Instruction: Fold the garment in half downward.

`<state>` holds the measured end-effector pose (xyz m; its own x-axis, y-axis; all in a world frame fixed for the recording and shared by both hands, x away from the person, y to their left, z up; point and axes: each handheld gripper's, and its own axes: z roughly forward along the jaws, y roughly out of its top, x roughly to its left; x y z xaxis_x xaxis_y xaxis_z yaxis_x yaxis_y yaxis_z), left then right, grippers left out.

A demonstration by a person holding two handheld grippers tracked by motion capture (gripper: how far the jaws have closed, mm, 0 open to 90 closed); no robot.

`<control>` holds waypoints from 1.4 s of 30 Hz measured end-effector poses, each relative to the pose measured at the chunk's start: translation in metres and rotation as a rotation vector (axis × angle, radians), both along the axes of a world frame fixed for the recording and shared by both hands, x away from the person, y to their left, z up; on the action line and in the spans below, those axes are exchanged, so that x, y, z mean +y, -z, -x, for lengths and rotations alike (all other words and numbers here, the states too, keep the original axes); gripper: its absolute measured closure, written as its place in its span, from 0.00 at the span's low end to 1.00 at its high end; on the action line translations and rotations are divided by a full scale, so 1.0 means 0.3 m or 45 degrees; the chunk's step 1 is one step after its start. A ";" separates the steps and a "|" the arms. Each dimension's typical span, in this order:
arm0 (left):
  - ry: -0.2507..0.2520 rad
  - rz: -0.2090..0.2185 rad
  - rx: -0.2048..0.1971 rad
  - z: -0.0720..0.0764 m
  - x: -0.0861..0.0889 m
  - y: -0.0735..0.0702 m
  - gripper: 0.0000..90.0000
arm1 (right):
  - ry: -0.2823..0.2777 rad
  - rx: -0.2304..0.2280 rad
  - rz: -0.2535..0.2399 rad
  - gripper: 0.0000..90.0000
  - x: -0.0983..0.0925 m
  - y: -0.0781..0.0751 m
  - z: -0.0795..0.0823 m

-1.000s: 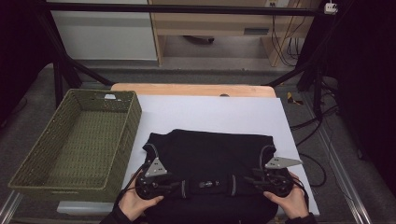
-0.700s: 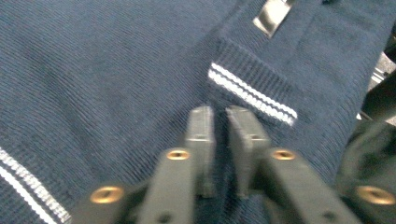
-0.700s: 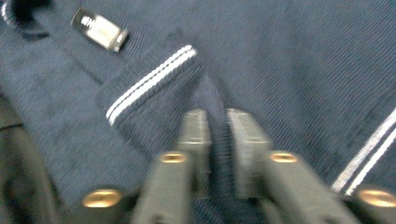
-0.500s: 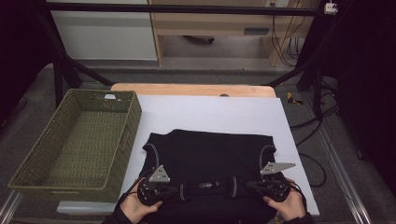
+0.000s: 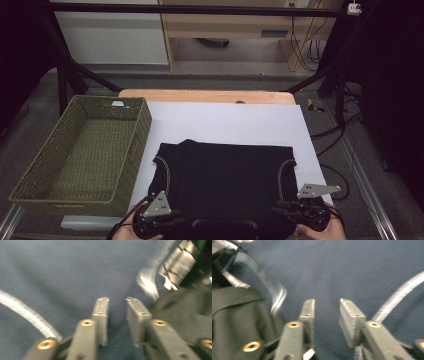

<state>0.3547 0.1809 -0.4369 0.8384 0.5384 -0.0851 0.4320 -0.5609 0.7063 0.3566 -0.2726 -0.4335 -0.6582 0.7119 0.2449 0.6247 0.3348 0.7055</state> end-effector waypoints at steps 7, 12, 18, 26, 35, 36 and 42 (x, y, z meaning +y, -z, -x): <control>-0.245 0.011 0.019 -0.019 0.079 0.028 0.63 | 0.208 -0.007 0.136 0.59 -0.056 0.045 -0.004; -0.322 -0.049 0.036 -0.026 0.096 0.060 0.63 | 0.241 0.023 0.163 0.55 -0.075 0.094 -0.011; -0.330 -0.088 0.093 -0.027 0.085 0.085 0.67 | 0.216 0.063 0.149 0.56 -0.073 0.107 -0.009; -0.354 -0.069 0.178 -0.026 0.081 0.085 0.87 | 0.186 0.130 0.133 0.73 -0.061 0.113 0.004; -0.327 0.033 0.174 0.000 0.133 0.008 0.93 | 0.171 0.155 0.063 0.92 -0.072 0.071 0.016; -0.315 0.055 0.176 0.013 0.147 -0.015 0.93 | 0.175 0.136 0.038 0.92 -0.084 0.055 0.023; -0.227 0.035 0.152 0.089 0.165 -0.065 0.92 | 0.133 0.152 -0.010 0.89 -0.128 -0.009 0.088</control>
<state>0.3280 0.2304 -0.4174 0.7133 0.6732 -0.1949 0.6041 -0.4497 0.6579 0.3301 -0.3111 -0.4308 -0.5466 0.7727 0.3227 0.7353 0.2585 0.6266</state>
